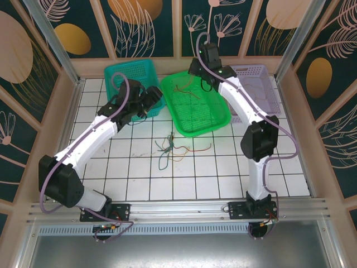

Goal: Untangle the cables

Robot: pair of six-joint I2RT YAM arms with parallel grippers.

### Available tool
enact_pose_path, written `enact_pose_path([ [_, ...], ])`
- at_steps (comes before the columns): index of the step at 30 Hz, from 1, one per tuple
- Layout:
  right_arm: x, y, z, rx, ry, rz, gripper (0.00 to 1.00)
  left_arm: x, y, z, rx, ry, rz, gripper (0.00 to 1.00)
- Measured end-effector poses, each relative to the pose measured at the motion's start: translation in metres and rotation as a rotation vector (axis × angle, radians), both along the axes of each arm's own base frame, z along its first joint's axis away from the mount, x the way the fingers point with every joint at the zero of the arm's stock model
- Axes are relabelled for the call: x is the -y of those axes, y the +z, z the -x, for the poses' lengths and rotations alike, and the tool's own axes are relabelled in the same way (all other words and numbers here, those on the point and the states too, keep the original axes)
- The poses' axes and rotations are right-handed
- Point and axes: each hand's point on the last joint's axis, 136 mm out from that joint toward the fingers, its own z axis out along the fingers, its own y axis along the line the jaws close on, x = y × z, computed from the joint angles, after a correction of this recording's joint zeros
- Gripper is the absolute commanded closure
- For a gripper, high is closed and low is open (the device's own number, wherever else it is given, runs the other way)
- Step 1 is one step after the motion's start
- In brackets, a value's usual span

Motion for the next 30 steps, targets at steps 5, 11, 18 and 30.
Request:
enact_pose_path([
  [5,-0.021,0.042,0.012,0.045,0.060,-0.080,1.00,0.000,0.014,-0.026,-0.015,0.045,0.221,0.12],
  [11,-0.035,0.047,0.024,0.009,0.103,-0.128,1.00,0.019,0.011,-0.038,-0.090,0.054,0.473,0.15],
  [18,-0.053,0.037,0.051,-0.050,0.154,-0.158,1.00,0.032,-0.021,-0.022,-0.276,0.068,0.668,0.21],
  [30,-0.052,0.051,0.108,-0.085,0.203,-0.239,1.00,0.046,-0.021,-0.043,-0.323,0.079,0.805,0.87],
])
